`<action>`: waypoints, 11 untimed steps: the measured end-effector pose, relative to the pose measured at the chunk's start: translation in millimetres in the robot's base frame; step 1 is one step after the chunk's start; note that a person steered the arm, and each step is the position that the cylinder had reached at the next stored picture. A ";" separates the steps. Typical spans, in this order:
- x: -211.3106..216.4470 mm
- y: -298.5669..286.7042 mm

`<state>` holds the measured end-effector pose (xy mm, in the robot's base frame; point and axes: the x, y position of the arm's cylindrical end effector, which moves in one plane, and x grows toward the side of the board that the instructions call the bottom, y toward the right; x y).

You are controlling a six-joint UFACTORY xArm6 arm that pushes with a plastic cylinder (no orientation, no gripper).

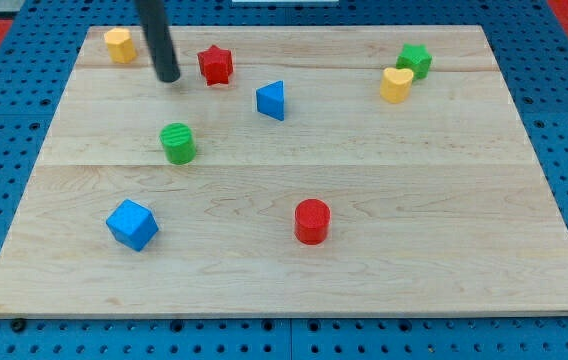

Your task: Place the red star at the top center of the board

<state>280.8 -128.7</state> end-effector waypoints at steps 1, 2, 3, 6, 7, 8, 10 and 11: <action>-19.8 63.6; -38.0 92.4; -15.4 71.8; -7.1 141.7; -35.1 120.7; -30.7 133.0; -25.7 139.1; 1.8 142.8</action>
